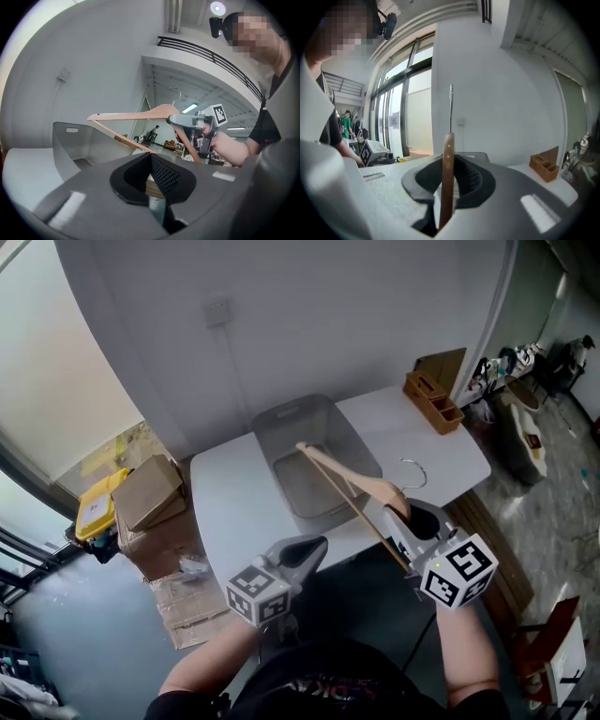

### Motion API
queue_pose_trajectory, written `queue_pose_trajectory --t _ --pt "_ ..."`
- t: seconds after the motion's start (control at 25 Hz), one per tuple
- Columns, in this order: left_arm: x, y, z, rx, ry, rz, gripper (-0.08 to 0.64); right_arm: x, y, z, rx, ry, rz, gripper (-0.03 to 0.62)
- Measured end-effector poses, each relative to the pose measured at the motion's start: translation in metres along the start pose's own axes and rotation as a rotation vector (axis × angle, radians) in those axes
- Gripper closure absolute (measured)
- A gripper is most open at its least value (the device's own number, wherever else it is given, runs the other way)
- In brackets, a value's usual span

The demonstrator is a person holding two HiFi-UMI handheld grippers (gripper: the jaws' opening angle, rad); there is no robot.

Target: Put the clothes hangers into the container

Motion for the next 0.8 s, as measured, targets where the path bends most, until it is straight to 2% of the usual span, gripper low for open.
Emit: queue_pose_trajectory --t 0.24,0.44,0.8 --pt "0.027 -0.030 0.002 -0.041 -0.012 0.022 0.560 0.007 0.007 0.066 0.005 -0.122 -0.158 0.534" --pt "0.037 -0.050 0.002 -0.067 -0.031 0.004 0.560 0.005 0.012 0.117 0.018 -0.236 -0.310 0.534" --pt "0.049 -0.096 -0.005 -0.057 -0.056 0.001 0.560 -0.013 0.001 0.207 0.080 -0.389 -0.514 0.534"
Point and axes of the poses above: the fingertips, and each gripper's own axes: z forward along the fingers, y to its right, x out of its top, the point moved 2 cm from there along -z, backward along the fingers, and after that the axes turned 15 degrees about -z, right-handed, at the moved point
